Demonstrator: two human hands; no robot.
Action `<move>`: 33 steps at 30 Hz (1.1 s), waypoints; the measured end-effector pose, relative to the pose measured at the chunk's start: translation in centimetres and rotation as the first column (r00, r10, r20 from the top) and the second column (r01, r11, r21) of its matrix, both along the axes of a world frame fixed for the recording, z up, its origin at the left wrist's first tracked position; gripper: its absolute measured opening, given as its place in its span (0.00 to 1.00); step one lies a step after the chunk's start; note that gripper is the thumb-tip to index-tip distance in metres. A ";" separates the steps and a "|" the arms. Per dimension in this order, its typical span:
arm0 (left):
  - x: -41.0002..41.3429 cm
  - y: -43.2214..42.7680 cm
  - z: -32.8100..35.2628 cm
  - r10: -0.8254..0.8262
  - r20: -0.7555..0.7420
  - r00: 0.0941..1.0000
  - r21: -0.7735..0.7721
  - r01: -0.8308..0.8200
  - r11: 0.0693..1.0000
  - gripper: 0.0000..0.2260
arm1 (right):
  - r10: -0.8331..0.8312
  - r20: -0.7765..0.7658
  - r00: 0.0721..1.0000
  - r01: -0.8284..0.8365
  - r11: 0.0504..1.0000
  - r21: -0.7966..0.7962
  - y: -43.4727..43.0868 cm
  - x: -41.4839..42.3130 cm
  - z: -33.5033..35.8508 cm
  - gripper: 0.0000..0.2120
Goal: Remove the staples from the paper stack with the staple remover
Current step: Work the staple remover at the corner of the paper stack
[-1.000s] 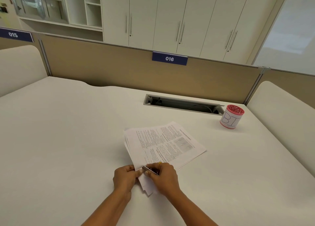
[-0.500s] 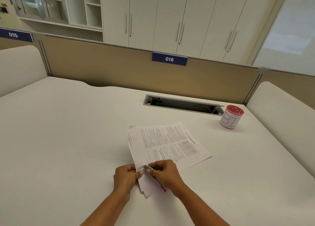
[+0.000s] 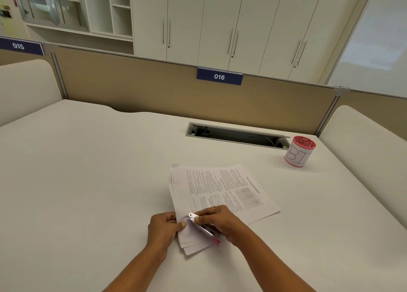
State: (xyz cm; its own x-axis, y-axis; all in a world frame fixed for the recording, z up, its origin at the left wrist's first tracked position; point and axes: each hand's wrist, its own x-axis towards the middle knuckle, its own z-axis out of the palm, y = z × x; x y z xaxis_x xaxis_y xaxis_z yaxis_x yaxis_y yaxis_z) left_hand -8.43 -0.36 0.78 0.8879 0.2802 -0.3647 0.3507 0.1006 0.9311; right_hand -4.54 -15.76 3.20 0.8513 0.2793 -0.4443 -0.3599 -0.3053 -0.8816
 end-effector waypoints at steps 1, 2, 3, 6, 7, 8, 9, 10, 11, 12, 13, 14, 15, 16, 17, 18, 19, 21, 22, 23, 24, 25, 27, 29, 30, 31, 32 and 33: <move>0.0 0.0 0.0 -0.003 0.002 1.000 0.002 0.003 1.000 0.09 | -0.001 -0.013 1.000 0.001 1.000 0.004 -0.1 0.1 0.0 0.09; 0.0 0.0 0.0 -0.006 0.004 1.000 0.002 0.006 1.000 0.09 | -0.003 -0.027 1.000 0.003 1.000 0.010 -0.1 0.3 0.0 0.08; 0.0 0.1 0.0 -0.010 0.006 1.000 0.001 0.010 1.000 0.08 | -0.006 -0.044 0.999 0.006 1.000 0.018 -0.1 0.4 0.0 0.08; 0.0 0.1 0.0 -0.016 0.010 1.000 -0.005 0.016 1.000 0.09 | -0.009 -0.088 0.996 0.012 0.999 0.034 -0.2 0.7 0.0 0.05; 0.0 0.1 0.0 -0.017 0.010 1.000 -0.006 0.017 1.000 0.09 | -0.007 -0.100 0.995 0.010 1.000 0.028 -0.2 0.8 0.0 0.05; 0.0 0.0 0.0 -0.018 0.011 1.000 -0.006 0.018 1.000 0.09 | -0.006 -0.112 0.994 0.008 1.000 0.022 -0.2 0.9 0.0 0.05; 0.0 0.0 0.0 -0.018 0.011 1.000 -0.005 0.018 1.000 0.09 | -0.006 -0.129 0.992 0.009 1.000 0.021 -0.2 1.0 0.1 0.04; 0.0 0.0 0.1 -0.020 0.011 1.000 -0.004 0.020 1.000 0.09 | -0.009 -0.148 0.989 0.013 1.000 0.027 -0.3 1.1 0.1 0.04; 0.0 0.0 0.1 -0.021 0.013 1.000 -0.004 0.021 1.000 0.10 | -0.013 -0.170 0.985 0.019 0.999 0.035 -0.3 1.2 0.2 0.05; 0.0 0.0 0.1 -0.022 0.015 1.000 -0.004 0.022 1.000 0.10 | -0.016 -0.192 0.981 0.024 0.999 0.042 -0.3 1.3 0.2 0.06; 0.0 0.0 0.2 -0.024 0.014 1.000 -0.004 0.024 1.000 0.10 | -0.016 -0.214 0.977 0.026 0.999 0.046 -0.4 1.3 0.3 0.08; 0.0 0.1 0.2 -0.024 0.014 1.000 -0.004 0.024 1.000 0.10 | -0.012 -0.234 0.972 0.025 0.998 0.050 -0.4 1.4 0.4 0.09; 0.0 0.1 0.2 -0.025 0.013 1.000 -0.004 0.025 1.000 0.10 | -0.009 -0.249 0.968 0.023 0.998 0.053 -0.4 1.4 0.5 0.09; 0.0 0.1 0.2 -0.025 0.012 1.000 -0.004 0.025 1.000 0.09 | -0.008 -0.258 0.966 0.022 0.998 0.053 -0.4 1.4 0.5 0.09; 0.0 0.1 0.2 -0.024 0.011 1.000 -0.005 0.024 1.000 0.09 | -0.010 -0.261 0.965 0.023 0.999 0.048 -0.4 1.4 0.5 0.10; 0.0 0.1 0.2 -0.024 0.009 1.000 -0.005 0.024 1.000 0.08 | -0.014 -0.259 0.966 0.026 0.999 0.043 -0.4 1.4 0.5 0.11; 0.1 0.0 0.2 -0.024 0.006 1.000 -0.004 0.024 1.000 0.07 | -0.018 -0.256 0.966 0.030 0.999 0.044 -0.4 1.4 0.4 0.13; 0.1 0.1 0.3 -0.020 -0.003 1.000 0.001 0.020 1.000 0.07 | -0.029 -0.260 0.965 0.048 0.997 0.067 -0.4 1.4 0.1 0.15; 0.1 0.1 0.4 -0.018 -0.009 1.000 0.003 0.018 1.000 0.06 | -0.036 -0.266 0.963 0.061 0.994 0.087 -0.5 1.4 0.0 0.15; 0.2 0.1 0.4 -0.017 -0.016 1.000 0.004 0.017 1.000 0.06 | -0.040 -0.271 0.962 0.072 0.992 0.107 -0.5 1.4 -0.1 0.14; 0.2 0.1 0.5 -0.015 -0.021 1.000 0.003 0.015 1.000 0.05 | -0.042 -0.275 0.961 0.078 0.989 0.123 -0.6 1.4 -0.2 0.12; 0.2 0.1 0.6 -0.010 -0.027 1.000 -0.001 0.010 1.000 0.05 | -0.040 -0.279 0.959 0.082 0.987 0.139 -0.6 1.4 -0.2 0.10; 0.3 0.0 0.7 -0.001 -0.042 0.999 -0.010 0.001 1.000 0.04 | -0.031 -0.289 0.957 0.085 0.980 0.178 -0.7 1.4 -0.4 0.06; 0.5 -0.1 0.7 0.009 -0.055 0.998 -0.020 -0.010 1.000 0.04 | -0.023 -0.296 0.955 0.086 0.976 0.200 -0.8 1.4 -0.5 0.05; 0.5 0.0 0.7 0.013 -0.060 0.998 -0.027 -0.015 1.000 0.03 | -0.022 -0.298 0.954 0.086 0.975 0.204 -0.9 1.4 -0.6 0.05; 0.6 0.0 0.7 0.016 -0.067 0.998 -0.033 -0.018 0.999 0.03 | -0.021 -0.299 0.954 0.085 0.975 0.205 -0.9 1.4 -0.6 0.05; 0.8 0.0 0.7 0.016 -0.074 0.997 -0.034 -0.018 0.999 0.03 | -0.018 -0.296 0.955 0.082 0.976 0.204 -0.9 1.3 -0.6 0.05; 0.9 0.0 0.7 0.015 -0.084 0.996 -0.033 -0.018 0.999 0.03 | -0.017 -0.292 0.956 0.078 0.977 0.199 -0.9 1.3 -0.5 0.05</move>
